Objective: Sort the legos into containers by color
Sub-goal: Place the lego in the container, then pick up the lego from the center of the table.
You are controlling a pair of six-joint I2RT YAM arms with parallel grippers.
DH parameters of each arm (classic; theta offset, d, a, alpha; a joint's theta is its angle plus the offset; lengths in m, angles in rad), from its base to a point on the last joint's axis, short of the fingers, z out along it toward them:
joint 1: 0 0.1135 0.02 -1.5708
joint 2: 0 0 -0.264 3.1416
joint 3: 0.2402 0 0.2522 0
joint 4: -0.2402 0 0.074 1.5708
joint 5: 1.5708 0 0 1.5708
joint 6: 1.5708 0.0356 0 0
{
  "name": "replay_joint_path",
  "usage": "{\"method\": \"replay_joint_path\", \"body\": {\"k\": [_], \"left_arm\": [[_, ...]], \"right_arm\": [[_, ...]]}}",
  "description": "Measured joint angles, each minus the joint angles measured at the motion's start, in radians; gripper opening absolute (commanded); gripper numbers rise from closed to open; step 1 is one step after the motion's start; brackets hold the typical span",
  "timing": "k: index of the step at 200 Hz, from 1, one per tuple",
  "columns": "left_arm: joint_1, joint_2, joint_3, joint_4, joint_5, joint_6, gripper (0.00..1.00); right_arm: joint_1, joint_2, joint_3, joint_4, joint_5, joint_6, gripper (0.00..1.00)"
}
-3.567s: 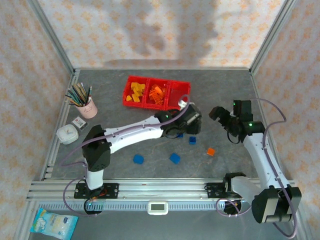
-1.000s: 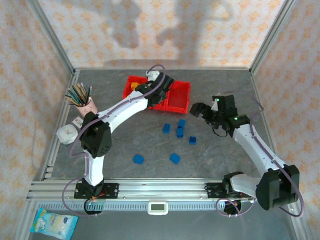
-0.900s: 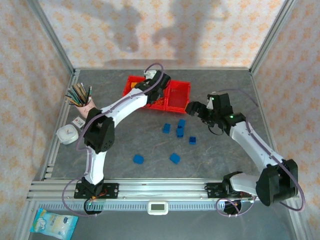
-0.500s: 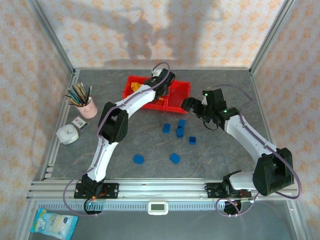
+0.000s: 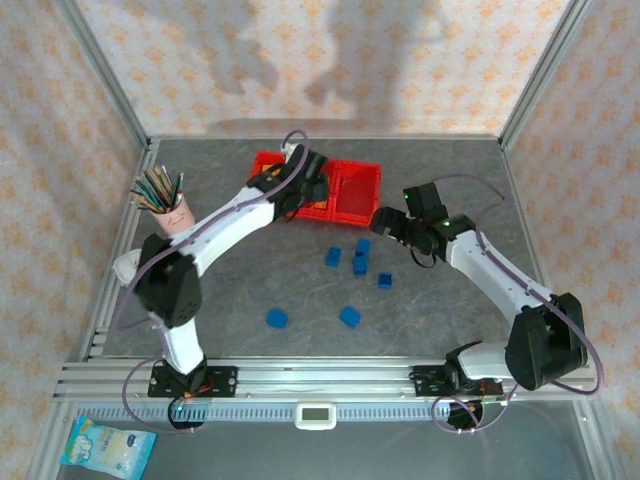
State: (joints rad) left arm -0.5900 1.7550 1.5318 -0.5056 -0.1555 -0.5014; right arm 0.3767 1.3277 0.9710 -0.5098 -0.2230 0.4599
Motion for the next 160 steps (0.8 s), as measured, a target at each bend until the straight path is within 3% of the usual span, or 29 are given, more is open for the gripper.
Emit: {"method": "replay_joint_path", "body": {"k": [49,100,160], "left_arm": [[-0.116,-0.211,-0.310,0.096,0.106,-0.042,0.99],[-0.183,-0.289,-0.516,0.219,0.179,-0.124,0.99],[-0.182,-0.311,-0.576,0.290,0.184,-0.213,0.99]], "right_arm": [[0.061,0.003,-0.090,-0.036,0.111,0.015,1.00],[0.131,0.083,-0.121,-0.027,0.179,0.041,0.96],[0.200,0.187,-0.123,0.008,0.209,0.052,0.75]]}}
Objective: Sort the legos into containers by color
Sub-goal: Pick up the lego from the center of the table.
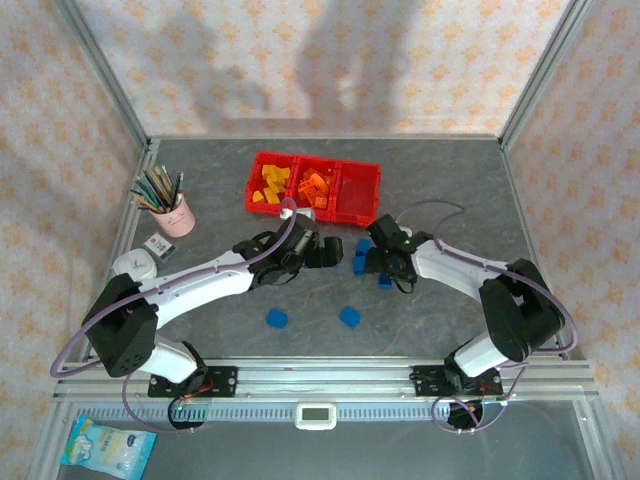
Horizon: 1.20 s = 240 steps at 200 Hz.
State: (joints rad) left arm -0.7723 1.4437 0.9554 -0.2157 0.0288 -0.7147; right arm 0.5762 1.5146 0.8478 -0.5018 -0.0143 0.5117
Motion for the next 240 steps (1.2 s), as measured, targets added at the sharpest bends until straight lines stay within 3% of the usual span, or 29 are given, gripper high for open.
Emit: {"method": "replay_joint_path", "body": {"k": [100,170,240], "left_arm": [[0.000,-0.002,-0.001,0.004,-0.011,-0.031,0.99],[0.000,-0.025,-0.001,0.003,-0.043,-0.038,0.99],[0.111,-0.048,0.041,0.005,-0.055,-0.036,1.00]], "right_arm": [[0.006,0.027,-0.059,0.055,-0.011,-0.014,0.39],[0.006,0.021,-0.016,0.023,0.008,-0.060,0.33],[-0.018,0.094,0.382,-0.013,0.074,-0.138,0.34]]}}
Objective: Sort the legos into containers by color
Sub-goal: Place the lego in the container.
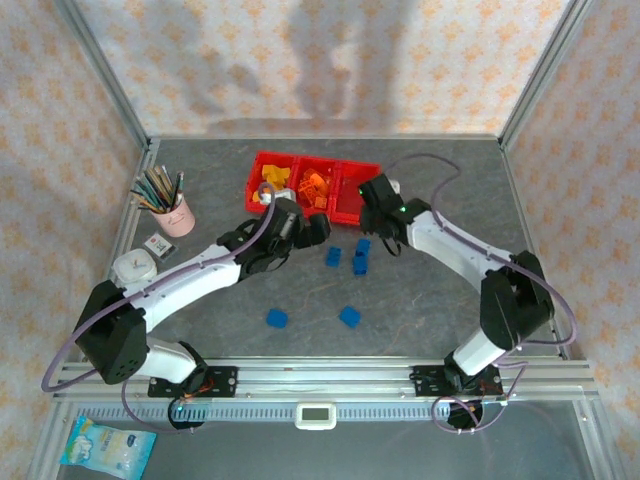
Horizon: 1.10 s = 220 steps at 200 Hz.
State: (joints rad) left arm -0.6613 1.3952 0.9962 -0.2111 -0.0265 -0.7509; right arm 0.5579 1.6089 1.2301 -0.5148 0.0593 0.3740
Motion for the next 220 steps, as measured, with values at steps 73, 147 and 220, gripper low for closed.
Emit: {"method": "replay_joint_path", "body": {"k": [73,147,220], "left_arm": [[0.095,0.016,0.072,0.024,0.001,0.019,0.99],[0.118,0.040,0.073,0.026,0.016,0.024,0.99],[0.113,-0.048,-0.003,0.035,0.074,0.026,0.99]], "right_arm": [[-0.069,0.427,0.447,0.005,0.044,-0.091,0.37],[-0.099,0.612,0.719,-0.039,0.071,-0.163,0.56],[-0.062,0.277,0.317,-0.016,-0.008,-0.126,0.67]]}}
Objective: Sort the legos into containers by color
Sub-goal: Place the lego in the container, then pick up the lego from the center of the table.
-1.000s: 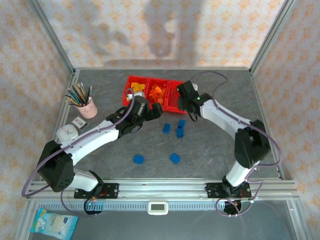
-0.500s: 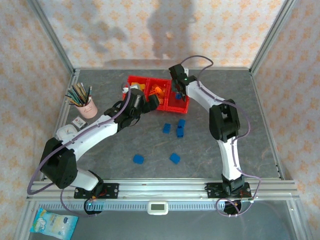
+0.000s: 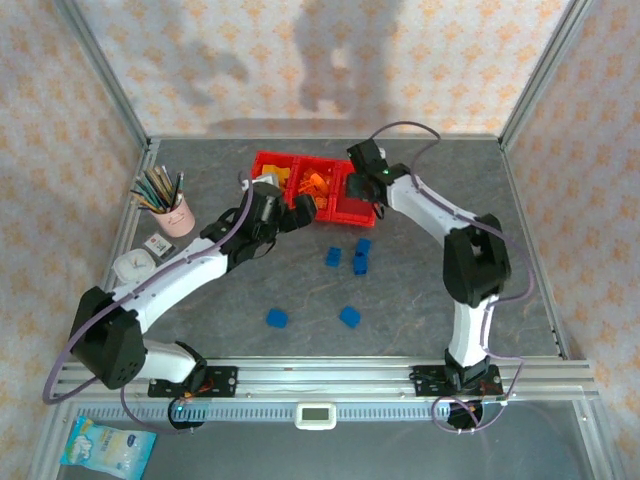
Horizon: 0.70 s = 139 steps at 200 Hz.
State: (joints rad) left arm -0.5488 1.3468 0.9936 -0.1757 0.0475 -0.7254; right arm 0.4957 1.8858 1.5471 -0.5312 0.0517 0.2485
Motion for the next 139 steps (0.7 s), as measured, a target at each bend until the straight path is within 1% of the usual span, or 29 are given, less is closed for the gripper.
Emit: {"method": "replay_joint_path", "body": {"k": [26,42,67,98,120,139], "left_arm": [[-0.026,-0.064,-0.063,0.002,0.004,-0.005,0.99],[-0.049,-0.097,-0.097,0.002,0.004,-0.011,0.99],[-0.082,-0.138,-0.149,0.009,-0.003,-0.030,0.99],[-0.102,-0.162,-0.213,0.024,-0.007,-0.064,0.99],[-0.104,-0.163,-0.237,0.024,-0.011,-0.084,0.99],[-0.104,-0.163,-0.237,0.027,-0.013,-0.090,0.99]], "right_arm": [[0.042,-0.132,-0.172,0.016,0.002,0.031,0.73],[0.073,-0.174,-0.257,0.024,0.006,0.050,0.77],[0.121,-0.212,-0.383,0.046,0.004,0.089,0.80],[0.153,-0.219,-0.484,0.068,-0.008,0.123,0.79],[0.160,-0.219,-0.516,0.085,-0.024,0.137,0.78],[0.164,-0.218,-0.521,0.100,-0.032,0.140,0.74]]}}
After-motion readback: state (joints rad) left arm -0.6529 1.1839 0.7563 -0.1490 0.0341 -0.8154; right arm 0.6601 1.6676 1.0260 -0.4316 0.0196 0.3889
